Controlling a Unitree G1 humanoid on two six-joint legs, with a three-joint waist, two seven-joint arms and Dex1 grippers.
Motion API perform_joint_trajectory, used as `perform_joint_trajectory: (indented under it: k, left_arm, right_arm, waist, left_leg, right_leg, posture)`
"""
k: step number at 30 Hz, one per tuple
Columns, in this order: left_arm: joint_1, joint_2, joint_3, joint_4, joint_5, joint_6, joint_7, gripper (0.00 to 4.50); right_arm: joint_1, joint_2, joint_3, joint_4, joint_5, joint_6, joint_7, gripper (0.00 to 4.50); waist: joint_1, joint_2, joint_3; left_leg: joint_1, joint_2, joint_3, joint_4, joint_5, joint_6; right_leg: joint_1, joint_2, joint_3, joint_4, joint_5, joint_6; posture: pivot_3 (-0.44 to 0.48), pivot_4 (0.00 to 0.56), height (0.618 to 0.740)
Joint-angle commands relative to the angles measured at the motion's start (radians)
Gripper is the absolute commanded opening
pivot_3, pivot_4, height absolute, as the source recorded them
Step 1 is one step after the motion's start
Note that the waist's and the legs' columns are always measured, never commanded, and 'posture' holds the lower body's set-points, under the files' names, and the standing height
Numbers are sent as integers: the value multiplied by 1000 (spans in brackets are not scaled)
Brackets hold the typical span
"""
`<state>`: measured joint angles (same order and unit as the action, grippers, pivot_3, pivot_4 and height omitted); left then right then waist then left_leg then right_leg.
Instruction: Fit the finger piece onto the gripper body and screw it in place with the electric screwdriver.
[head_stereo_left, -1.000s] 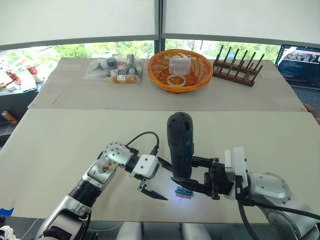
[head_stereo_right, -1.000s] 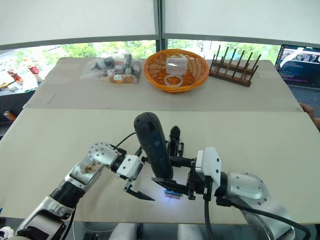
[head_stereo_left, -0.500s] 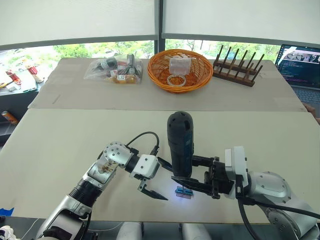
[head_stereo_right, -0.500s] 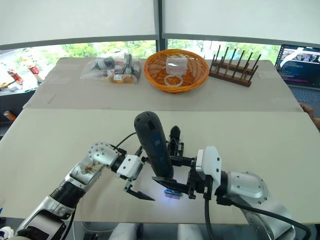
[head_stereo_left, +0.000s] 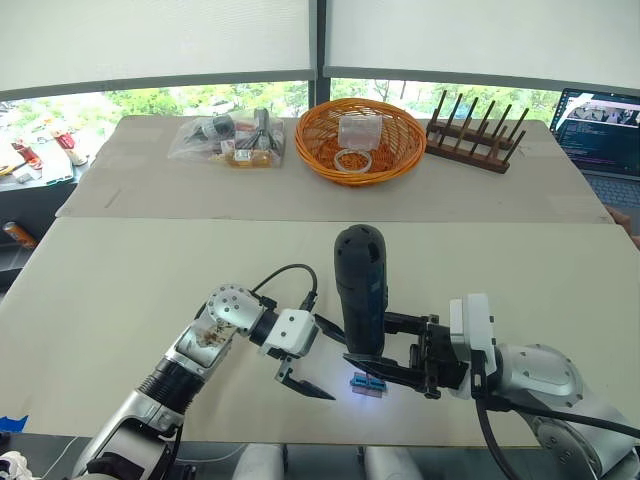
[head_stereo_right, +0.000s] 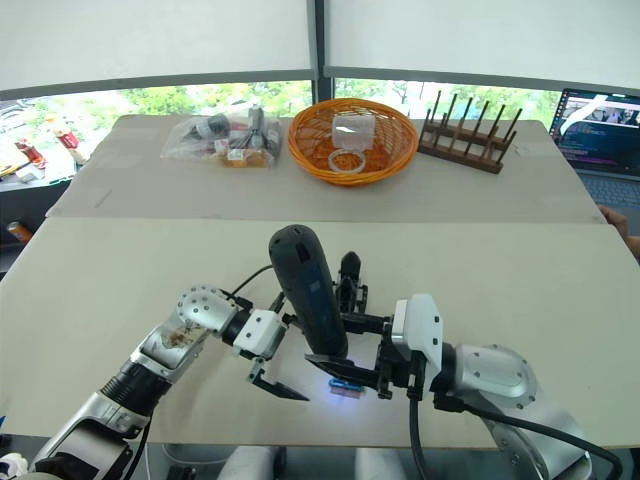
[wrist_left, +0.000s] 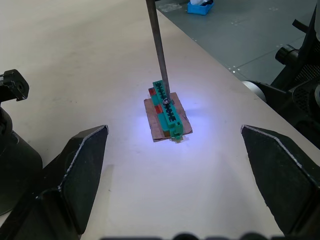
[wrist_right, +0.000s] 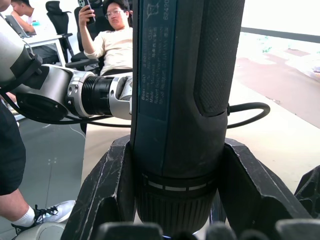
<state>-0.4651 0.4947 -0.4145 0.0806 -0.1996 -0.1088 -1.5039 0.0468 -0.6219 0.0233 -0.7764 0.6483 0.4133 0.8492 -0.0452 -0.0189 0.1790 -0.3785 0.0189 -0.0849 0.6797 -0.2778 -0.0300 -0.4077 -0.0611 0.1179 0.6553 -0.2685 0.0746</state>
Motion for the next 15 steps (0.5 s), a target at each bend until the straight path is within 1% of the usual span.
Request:
perform_joint_trajectory:
  k: [1,15]
  left_arm:
    - [-15,-6,1,-6,-7,-20,-2,4500]
    - [-11,-5,2,-11,-7,-18,-1,4500]
  right_arm:
    - [-8,4,-23,-32,10,-51,6,1933]
    - [-10,8,-20,-23,0,-51,5,1933]
  waist:
    - [0,0,0]
    - [0,0,0]
  left_leg:
    - [0,0,0,0,0,0]
    - [0,0,0,0,0,0]
  right_leg:
    - [0,0,0,0,0,0]
    - [0,0,0,0,0,0]
  posture:
    - [0,150,740]
    - [0,150,740]
